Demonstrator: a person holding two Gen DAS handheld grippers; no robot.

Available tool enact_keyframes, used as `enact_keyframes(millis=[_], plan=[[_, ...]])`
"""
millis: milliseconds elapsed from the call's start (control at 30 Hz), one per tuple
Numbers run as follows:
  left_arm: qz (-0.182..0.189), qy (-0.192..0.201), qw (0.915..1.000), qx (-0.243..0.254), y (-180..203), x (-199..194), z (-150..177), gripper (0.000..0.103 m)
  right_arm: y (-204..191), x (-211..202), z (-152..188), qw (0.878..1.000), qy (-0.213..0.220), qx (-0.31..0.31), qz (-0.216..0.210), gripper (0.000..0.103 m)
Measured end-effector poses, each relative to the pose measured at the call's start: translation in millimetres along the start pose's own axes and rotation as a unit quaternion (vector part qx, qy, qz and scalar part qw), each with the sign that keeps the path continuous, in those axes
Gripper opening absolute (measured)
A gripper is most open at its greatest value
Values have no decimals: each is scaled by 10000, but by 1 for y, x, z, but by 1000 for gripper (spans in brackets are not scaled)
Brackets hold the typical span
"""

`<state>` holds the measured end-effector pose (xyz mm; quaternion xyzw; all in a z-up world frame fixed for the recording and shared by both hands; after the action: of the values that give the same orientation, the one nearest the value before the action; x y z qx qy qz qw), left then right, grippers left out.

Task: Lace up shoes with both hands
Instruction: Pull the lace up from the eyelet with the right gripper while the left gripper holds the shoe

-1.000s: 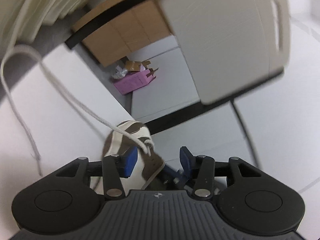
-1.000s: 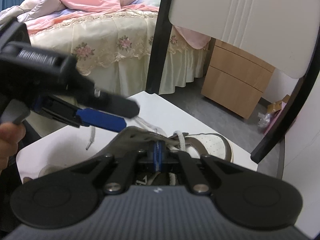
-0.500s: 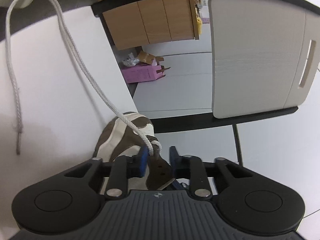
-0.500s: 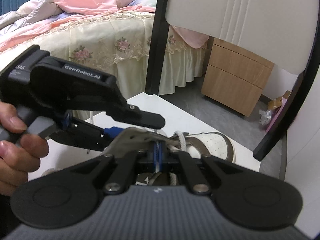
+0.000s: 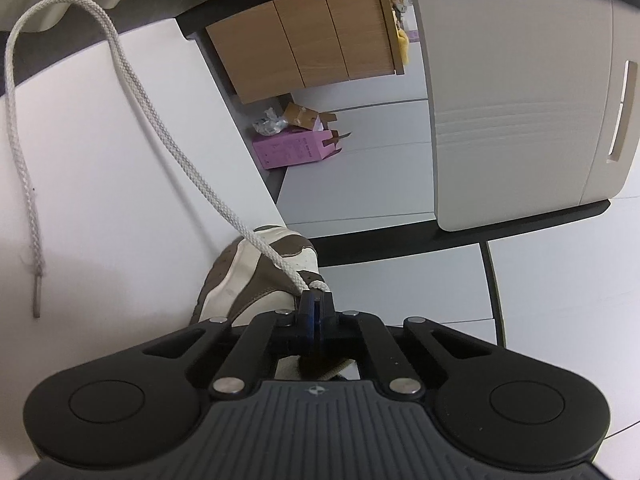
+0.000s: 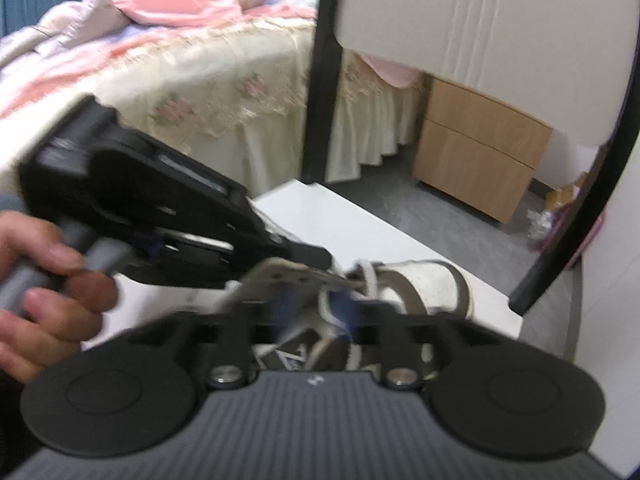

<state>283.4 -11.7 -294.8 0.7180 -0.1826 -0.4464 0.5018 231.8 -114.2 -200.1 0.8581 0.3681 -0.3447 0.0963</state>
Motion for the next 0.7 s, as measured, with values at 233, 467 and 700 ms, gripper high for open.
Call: enact_keyframes(millis=[233,467,700], plan=[[-144,5,9993,345,7,1,3,2,-8,-3,-14,9993,-10,-196,-303,51],[-313,51,9961,820,14,-2,4,2,-14,13,-18,9973,-323,-341,-567,51],[-389,293,9933,1050,20,-12,-1,2,-8,20,-9,9970,-495,-134,-581,55]])
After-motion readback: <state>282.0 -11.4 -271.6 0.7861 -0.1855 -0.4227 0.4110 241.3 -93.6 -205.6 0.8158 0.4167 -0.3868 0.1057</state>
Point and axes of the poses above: each gripper's, at about its wrist camera, not at the fingertips, and x roughly the way its jaws point, y to its right, z to its underside, the point moved 10 cm from there along x, roughly the way its jaws point, and after that the axes turned 9 degrees about -z, right-handed, at the moved point
